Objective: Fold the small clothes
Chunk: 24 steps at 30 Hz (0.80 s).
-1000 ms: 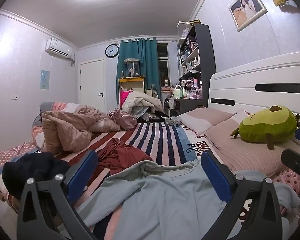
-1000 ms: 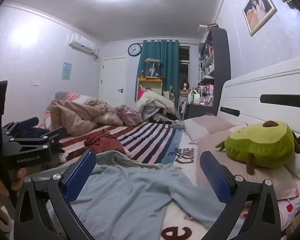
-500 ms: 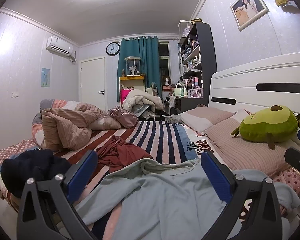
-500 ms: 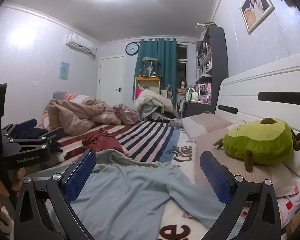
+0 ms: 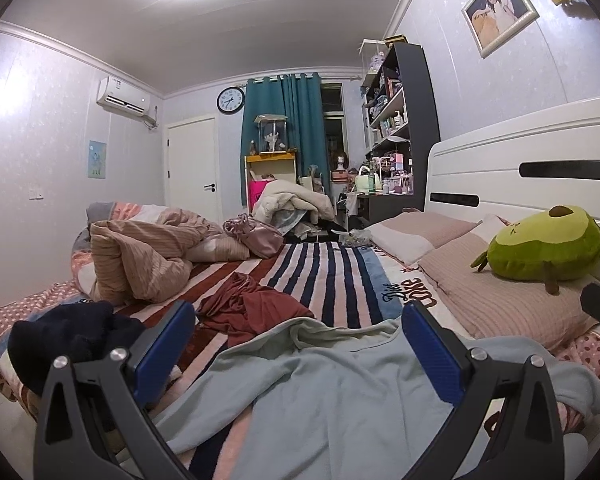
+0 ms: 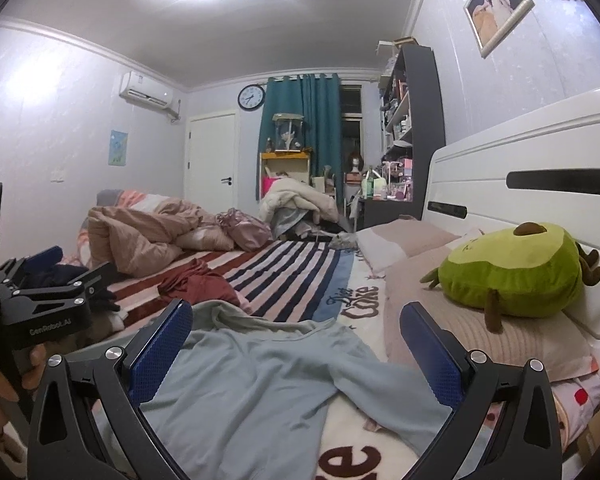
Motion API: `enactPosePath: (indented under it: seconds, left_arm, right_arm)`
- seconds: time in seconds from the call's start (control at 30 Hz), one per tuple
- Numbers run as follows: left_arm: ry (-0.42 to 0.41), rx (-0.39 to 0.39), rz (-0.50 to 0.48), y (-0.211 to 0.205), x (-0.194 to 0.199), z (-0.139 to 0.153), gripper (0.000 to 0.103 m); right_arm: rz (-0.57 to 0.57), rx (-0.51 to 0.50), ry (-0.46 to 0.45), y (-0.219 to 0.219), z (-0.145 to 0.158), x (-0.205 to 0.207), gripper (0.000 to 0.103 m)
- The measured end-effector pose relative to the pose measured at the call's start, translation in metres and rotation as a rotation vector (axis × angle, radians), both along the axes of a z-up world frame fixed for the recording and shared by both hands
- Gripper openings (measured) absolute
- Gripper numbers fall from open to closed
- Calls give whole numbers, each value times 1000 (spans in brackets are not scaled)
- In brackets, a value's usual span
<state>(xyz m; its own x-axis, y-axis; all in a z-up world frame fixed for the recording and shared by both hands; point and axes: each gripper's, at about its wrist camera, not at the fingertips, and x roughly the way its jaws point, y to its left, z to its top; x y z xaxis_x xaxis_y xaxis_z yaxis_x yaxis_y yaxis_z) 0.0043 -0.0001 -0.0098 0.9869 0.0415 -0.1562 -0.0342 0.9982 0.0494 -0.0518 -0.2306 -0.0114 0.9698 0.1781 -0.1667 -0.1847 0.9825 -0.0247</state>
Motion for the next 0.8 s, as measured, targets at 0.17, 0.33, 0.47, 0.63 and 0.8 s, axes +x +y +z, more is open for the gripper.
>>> enactPosePath:
  seconds: [0.17,0.33,0.47,0.63,0.8]
  left_arm:
    - [-1,8,9,0,1,-1,102]
    - [1,3,6,1,4,-3,102]
    - [-2,6,7,0,1,-3,102]
    - [4,4,8,2,2,-3,102]
    - [5,3,1,3,5,-5,102]
  right_arm:
    - [2,0,-1,2,1,-1,103]
    - [0,0,2,1,0,0,103]
    - [3,2,5,1,0,0,103]
    - [1,0,3,1,0,0,103]
    - [6,2,4,3,-1,-1,103]
